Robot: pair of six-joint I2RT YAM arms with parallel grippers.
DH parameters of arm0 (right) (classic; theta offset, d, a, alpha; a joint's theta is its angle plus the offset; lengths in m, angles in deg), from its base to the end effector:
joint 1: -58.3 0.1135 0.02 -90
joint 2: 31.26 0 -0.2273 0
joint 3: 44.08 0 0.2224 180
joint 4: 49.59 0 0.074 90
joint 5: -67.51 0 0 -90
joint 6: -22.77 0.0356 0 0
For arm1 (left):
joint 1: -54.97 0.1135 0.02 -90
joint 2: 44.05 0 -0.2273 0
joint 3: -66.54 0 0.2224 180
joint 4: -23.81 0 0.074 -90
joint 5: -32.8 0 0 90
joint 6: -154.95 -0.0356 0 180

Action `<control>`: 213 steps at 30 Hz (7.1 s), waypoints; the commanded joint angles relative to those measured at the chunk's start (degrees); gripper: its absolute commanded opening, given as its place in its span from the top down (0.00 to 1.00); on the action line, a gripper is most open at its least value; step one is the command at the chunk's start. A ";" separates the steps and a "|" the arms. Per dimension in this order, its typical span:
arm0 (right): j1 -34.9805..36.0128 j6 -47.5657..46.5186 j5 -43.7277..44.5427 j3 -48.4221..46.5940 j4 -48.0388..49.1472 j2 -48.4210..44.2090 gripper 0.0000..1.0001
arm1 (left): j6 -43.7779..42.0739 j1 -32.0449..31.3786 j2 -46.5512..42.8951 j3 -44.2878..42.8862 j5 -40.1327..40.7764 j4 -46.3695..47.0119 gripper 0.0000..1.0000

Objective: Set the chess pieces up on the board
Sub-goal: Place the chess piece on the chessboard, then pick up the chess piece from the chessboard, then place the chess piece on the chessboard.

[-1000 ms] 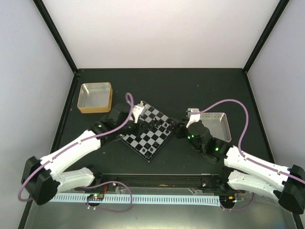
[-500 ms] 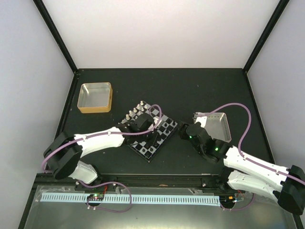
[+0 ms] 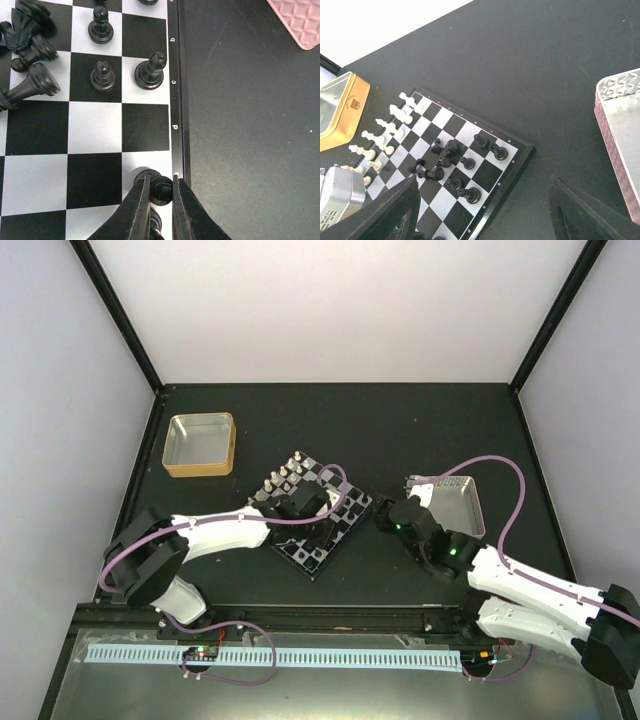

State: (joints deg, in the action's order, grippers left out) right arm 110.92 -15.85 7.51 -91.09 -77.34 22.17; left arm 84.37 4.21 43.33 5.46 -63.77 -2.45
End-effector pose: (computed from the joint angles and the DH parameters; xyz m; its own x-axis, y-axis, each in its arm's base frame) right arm 0.1309 0.1420 0.2123 -0.5543 0.3891 -0.7358 -0.0064 0.8820 0.4712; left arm 0.1711 -0.2159 0.1552 -0.7441 0.3889 -0.5431 0.6001 0.7463 -0.2878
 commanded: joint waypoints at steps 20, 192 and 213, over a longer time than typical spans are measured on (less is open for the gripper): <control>-0.43 0.21 1.32 -0.46 0.33 0.09 0.29 | -1.97 -0.48 -2.03 -3.35 -0.10 -3.10 0.77; -1.73 -43.79 -49.60 -9.19 20.44 9.77 0.66 | 2.76 18.33 -33.19 -6.43 -42.81 -12.81 0.98; -1.82 -15.03 -3.94 -6.34 -0.07 0.09 0.30 | 2.21 7.88 -20.95 -10.43 -1.98 -17.94 0.98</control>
State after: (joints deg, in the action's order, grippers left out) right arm 109.31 -42.47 -15.97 -95.50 -66.36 23.46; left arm 86.63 16.71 17.32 -0.71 -74.48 -19.68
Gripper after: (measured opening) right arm 0.703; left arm 0.097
